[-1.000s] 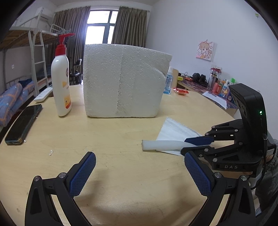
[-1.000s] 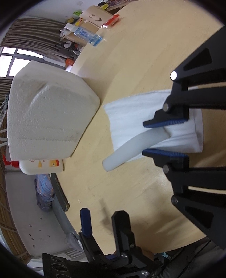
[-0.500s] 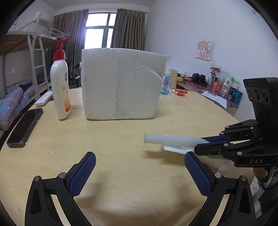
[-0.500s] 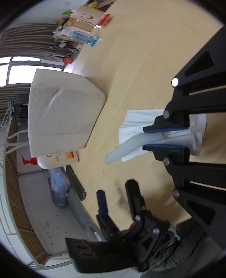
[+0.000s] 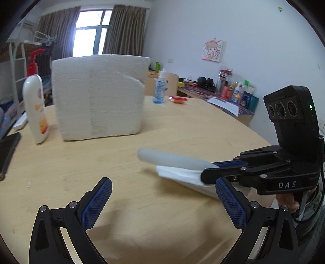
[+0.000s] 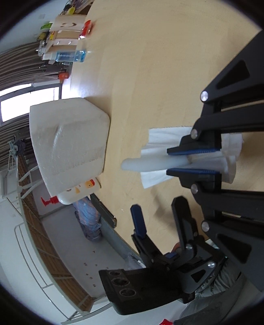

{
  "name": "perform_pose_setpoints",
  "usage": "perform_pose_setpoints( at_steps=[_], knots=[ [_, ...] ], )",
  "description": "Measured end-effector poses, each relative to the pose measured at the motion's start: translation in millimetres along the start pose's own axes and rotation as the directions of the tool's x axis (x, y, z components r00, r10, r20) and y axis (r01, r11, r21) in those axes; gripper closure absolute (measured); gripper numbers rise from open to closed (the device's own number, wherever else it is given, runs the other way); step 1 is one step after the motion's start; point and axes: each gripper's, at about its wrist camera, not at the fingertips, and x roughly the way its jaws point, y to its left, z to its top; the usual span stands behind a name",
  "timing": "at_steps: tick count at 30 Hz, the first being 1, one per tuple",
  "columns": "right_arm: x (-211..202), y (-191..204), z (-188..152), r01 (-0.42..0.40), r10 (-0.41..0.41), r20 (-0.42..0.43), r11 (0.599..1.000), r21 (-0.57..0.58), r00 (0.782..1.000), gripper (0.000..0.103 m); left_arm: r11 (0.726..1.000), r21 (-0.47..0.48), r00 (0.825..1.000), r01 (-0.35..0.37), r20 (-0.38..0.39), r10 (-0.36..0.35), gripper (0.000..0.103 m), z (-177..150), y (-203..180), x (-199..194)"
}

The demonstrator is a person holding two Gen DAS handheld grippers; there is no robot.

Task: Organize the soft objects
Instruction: 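Lift the foam tube with the right tool while the left tool approaches the white cloth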

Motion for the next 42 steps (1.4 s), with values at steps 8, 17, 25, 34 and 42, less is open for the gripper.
perform_pose_setpoints(
  at_steps=[8,17,25,34,42],
  knots=[
    [-8.5,-3.6,-5.0,-0.004,0.004,0.021,1.000,-0.005,1.000,0.087,0.999,-0.053,0.999,-0.003,-0.055,0.001,0.022,5.4,1.7,18.8],
    [-9.7,-6.6,-9.2,0.007,-0.007,0.024,1.000,-0.011,1.000,0.087,0.995,-0.092,0.989,0.047,-0.138,-0.060,0.051,5.7,-2.2,33.8],
    [-12.0,-7.7,-10.3,0.017,-0.016,0.037,1.000,-0.015,0.999,0.087,0.997,-0.063,0.973,0.044,-0.225,-0.057,0.089,2.7,-15.0,49.1],
    [-6.3,-5.0,-13.4,0.123,-0.123,0.001,0.987,-0.103,0.992,0.087,0.998,-0.054,0.975,0.029,-0.219,-0.041,0.090,1.2,-12.2,43.7],
    [10.7,6.6,-13.0,0.192,-0.207,-0.049,0.958,-0.212,0.977,0.083,0.999,-0.036,0.981,0.023,-0.192,-0.030,0.090,-3.4,-5.0,28.4]
  ],
)
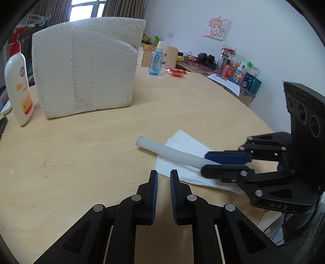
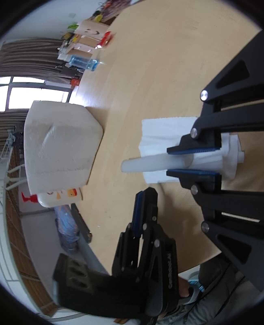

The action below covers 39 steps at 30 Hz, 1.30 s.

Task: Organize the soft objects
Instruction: 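Lift the foam tube with the right tool while the left tool approaches the white cloth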

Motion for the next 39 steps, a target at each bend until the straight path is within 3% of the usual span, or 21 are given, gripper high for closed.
perform_pose_setpoints(
  at_steps=[10,23,30,35,39],
  knots=[
    [18.4,4.9,6.8,0.035,-0.037,-0.056,0.999,-0.033,0.998,0.083,1.000,-0.005,1.000,0.009,0.024,-0.009,0.089,-4.2,11.2,-13.9],
    [-6.3,-10.7,17.4,-0.097,0.093,0.036,0.985,0.141,0.995,0.087,1.000,0.007,0.999,0.003,0.032,-0.003,0.089,-3.1,8.0,-19.2],
    [-20.3,-13.6,13.5,-0.063,0.053,0.063,0.985,0.159,0.997,0.091,1.000,0.005,0.999,0.001,0.032,-0.001,0.089,-3.9,7.6,-20.8],
    [-46.3,-21.7,5.7,-0.061,0.036,0.130,0.979,0.194,0.991,0.091,1.000,0.024,0.999,0.019,0.034,-0.019,0.089,-2.2,0.1,-18.5],
    [-58.1,-33.4,0.8,-0.019,-0.017,0.153,0.974,0.227,0.988,0.091,0.998,0.049,0.999,0.036,0.034,-0.038,0.089,0.1,-10.7,-15.2]
  ],
)
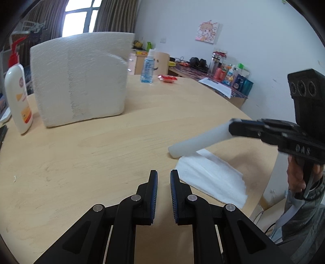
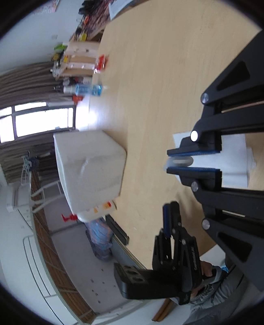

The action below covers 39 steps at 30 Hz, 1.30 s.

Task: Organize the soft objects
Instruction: 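Lift the foam tube with the right tool while the left tool approaches the white cloth, then close the left tool on the white cloth and lift it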

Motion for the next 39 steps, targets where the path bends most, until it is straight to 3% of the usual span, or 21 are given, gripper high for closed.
perform_pose_setpoints(
  at_steps=[6,8,12,14,15,20,26,33,39],
  knots=[
    [-9.1,-24.0,-1.4,0.056,-0.058,0.031,0.997,0.051,0.998,0.091,0.998,0.038,0.999,0.043,-0.015,-0.043,0.087,5.9,-20.9,9.6],
    [-12.0,-31.6,-6.0,0.086,-0.088,0.034,0.994,0.063,0.996,0.091,0.997,0.051,0.998,0.061,-0.027,-0.060,0.071,8.4,-31.8,15.2],
    [-10.9,-38.3,-20.9,0.134,-0.135,0.022,0.989,0.071,0.991,0.091,0.992,0.080,0.995,0.096,-0.044,-0.093,0.064,13.7,-55.4,28.3],
    [-11.0,-39.1,-29.9,0.147,-0.148,0.022,0.987,0.066,0.989,0.091,0.992,0.079,0.993,0.100,-0.067,-0.095,0.053,15.1,-65.7,39.0],
    [-10.9,-40.0,-33.4,0.151,-0.153,0.022,0.986,0.067,0.988,0.091,0.992,0.075,0.992,0.103,-0.075,-0.097,0.052,15.2,-70.1,43.9],
    [-6.1,-52.0,-47.9,0.157,-0.157,-0.007,0.984,0.089,0.988,0.091,0.993,0.078,0.991,0.083,-0.107,-0.074,0.052,15.3,-88.3,61.2],
    [-8.7,-54.8,-54.6,0.133,-0.133,-0.006,0.988,0.080,0.991,0.090,0.993,0.118,0.992,-0.014,-0.127,0.029,0.052,13.6,-97.8,72.9],
    [-8.1,-55.9,-54.4,0.122,-0.122,-0.005,0.989,0.084,0.993,0.090,0.984,0.166,0.988,-0.064,-0.126,0.086,0.053,14.2,-102.0,77.2],
    [-9.1,-53.6,-56.3,0.134,-0.135,0.000,0.989,0.060,0.991,0.054,0.976,0.198,0.987,-0.094,-0.108,0.117,0.080,13.2,-93.3,75.5]
  ],
)
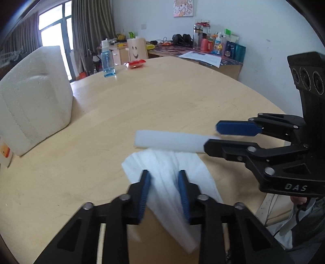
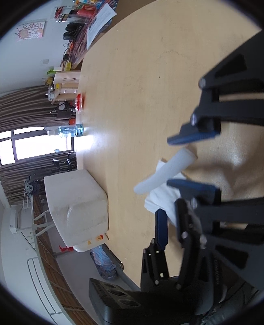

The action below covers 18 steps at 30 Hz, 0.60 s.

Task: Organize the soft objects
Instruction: 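Close the left tool on the white cloth and lift it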

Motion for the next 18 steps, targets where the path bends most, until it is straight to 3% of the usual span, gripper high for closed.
perform_pose_setpoints(
  at_steps=[2,5,12,18],
  knots=[
    [0.7,-0.1,-0.3,0.007,-0.007,-0.003,1.000,-0.003,1.000,0.047,1.000,0.005,1.000,0.009,0.003,-0.009,0.087,-1.4,3.4,-1.0],
    [0.9,2.8,0.3,0.009,-0.009,-0.006,1.000,-0.019,1.000,0.047,1.000,0.016,1.000,0.015,0.008,-0.015,0.093,-3.3,7.1,-3.0],
    [4.1,13.2,9.8,0.012,-0.012,-0.009,0.998,-0.062,1.000,0.047,0.999,0.034,0.999,-0.031,0.045,0.029,0.094,-11.5,26.6,-21.3],
    [21.0,25.7,17.3,0.026,-0.033,-0.046,0.990,-0.136,0.998,0.047,0.999,-0.007,0.998,-0.043,0.044,0.043,0.094,-19.4,50.6,-29.8]
  ],
)
